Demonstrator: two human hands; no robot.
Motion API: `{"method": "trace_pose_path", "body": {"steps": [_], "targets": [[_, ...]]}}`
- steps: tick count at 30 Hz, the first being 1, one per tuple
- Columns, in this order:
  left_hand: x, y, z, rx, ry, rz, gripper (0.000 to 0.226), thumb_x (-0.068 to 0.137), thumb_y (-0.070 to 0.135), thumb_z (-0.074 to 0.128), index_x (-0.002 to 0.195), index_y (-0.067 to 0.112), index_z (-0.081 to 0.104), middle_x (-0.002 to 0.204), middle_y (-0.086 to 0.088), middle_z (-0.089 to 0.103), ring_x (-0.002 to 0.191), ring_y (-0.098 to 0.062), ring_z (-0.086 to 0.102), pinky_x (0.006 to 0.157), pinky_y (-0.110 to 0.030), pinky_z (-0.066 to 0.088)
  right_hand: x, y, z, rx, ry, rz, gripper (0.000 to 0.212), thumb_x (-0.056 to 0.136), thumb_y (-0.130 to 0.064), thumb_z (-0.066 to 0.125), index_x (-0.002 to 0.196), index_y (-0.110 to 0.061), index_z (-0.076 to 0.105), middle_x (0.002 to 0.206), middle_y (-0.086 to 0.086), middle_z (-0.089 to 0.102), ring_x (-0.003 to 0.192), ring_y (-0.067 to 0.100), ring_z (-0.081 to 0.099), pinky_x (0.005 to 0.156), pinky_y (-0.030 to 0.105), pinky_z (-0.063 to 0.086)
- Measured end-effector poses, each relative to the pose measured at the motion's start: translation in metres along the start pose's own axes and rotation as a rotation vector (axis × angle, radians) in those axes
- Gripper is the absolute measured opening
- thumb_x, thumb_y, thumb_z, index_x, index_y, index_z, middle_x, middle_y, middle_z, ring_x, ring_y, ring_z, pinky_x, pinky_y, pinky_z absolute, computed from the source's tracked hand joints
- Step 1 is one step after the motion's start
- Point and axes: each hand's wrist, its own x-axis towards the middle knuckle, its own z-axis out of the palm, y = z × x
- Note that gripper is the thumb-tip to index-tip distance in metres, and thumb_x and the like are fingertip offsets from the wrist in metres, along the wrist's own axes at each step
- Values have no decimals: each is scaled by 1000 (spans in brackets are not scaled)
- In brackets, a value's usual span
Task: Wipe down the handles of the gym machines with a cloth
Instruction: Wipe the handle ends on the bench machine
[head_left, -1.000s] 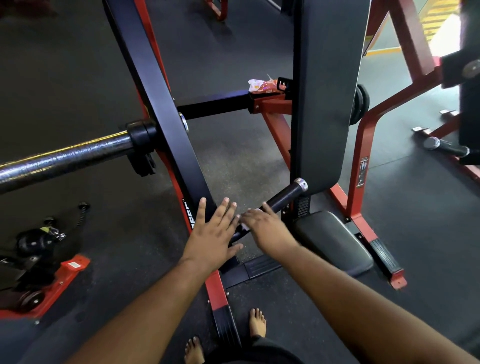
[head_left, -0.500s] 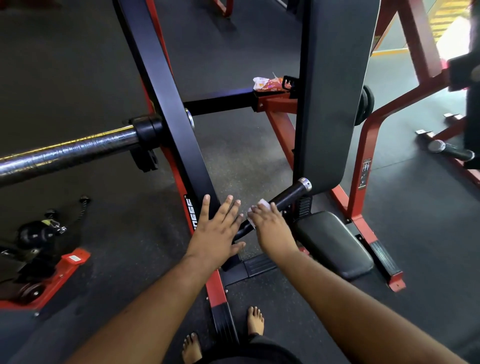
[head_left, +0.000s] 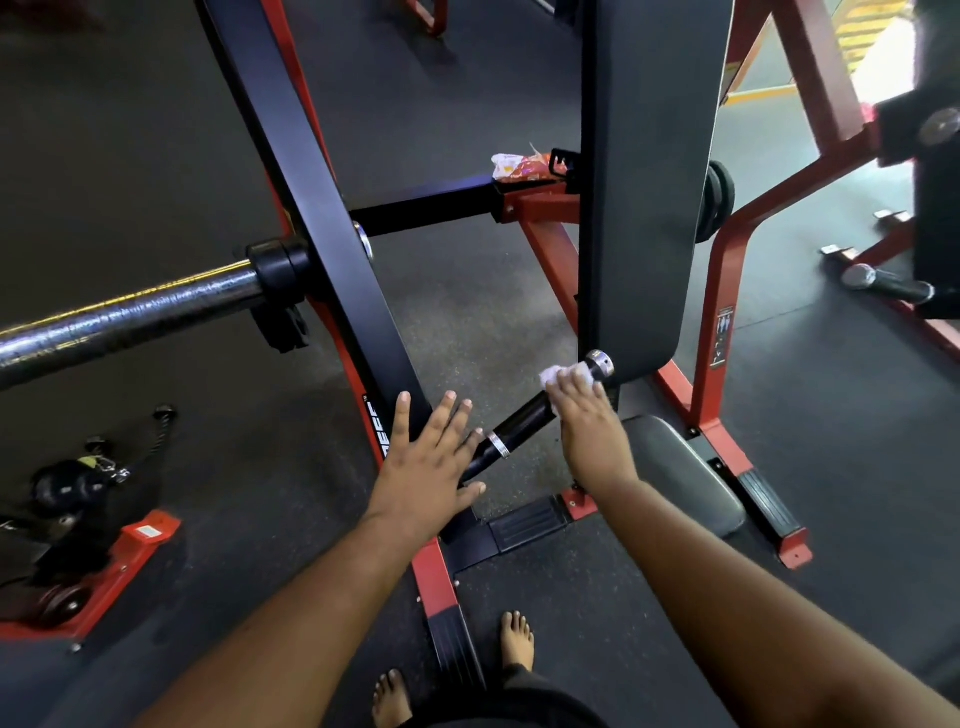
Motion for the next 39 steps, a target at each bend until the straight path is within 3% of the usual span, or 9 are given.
{"method": "trace_pose_path", "body": {"steps": [5,10,14,18,25,28,30,33,39], "targets": [[0,0,-1,-12,11,-4,74,101,71,17,163,31,10,172,-8,-5,157,-31,-16,110,-76,-23,-35,-29,21,168,-26,4,60,93,9,57,148,-13,52,157,5,43,152,15,24,122,34,30],[0,-1,0,-12,8,-3,75,101,70,18,164,31,11,172,-9,-6,157,-32,-16,108,-75,-25,-53,-44,4,238,-208,-227,55,98,3,56,148,-19,53,160,2,40,151,9,21,120,31,29],[1,0,0,6,5,3,74,102,70,12,164,30,3,172,-9,-11,156,-31,-20,109,-76,-24,-14,-27,-27,248,79,17,54,94,10,49,141,-15,60,154,7,49,145,20,41,113,27,31],[-1,-1,2,18,17,-4,75,102,69,10,164,28,1,171,-10,-11,156,-32,-20,108,-76,-24,19,0,-16,-26,23,39,46,97,2,43,136,-17,58,150,6,52,151,29,29,126,42,14],[-1,0,0,-33,32,-12,75,101,68,22,164,28,14,173,-8,-2,158,-30,-13,109,-74,-25,-26,-39,23,51,-83,-123,57,93,10,52,146,-11,52,156,10,46,153,24,23,125,49,23],[-1,-1,-1,-28,21,-9,76,102,69,21,164,27,13,172,-9,-4,157,-30,-15,108,-74,-26,-46,-53,14,175,-169,-206,55,96,7,53,147,-14,53,158,7,43,149,13,21,123,41,29],[-1,0,0,-10,20,-4,76,102,69,17,164,27,10,172,-10,-6,157,-31,-17,109,-75,-25,-40,-52,-5,221,-103,-162,55,96,8,52,145,-18,57,157,1,43,145,7,28,120,33,33],[0,1,1,2,17,-7,75,102,69,14,163,27,7,172,-10,-8,157,-31,-19,109,-76,-23,-5,-25,-24,178,121,55,55,95,11,44,142,-14,58,156,3,46,148,17,35,119,31,29],[0,1,1,-2,10,-3,75,102,69,16,164,27,9,172,-9,-6,157,-31,-17,109,-76,-24,2,3,6,13,29,18,58,94,9,47,150,-7,46,157,14,44,154,30,24,127,42,15]]}}
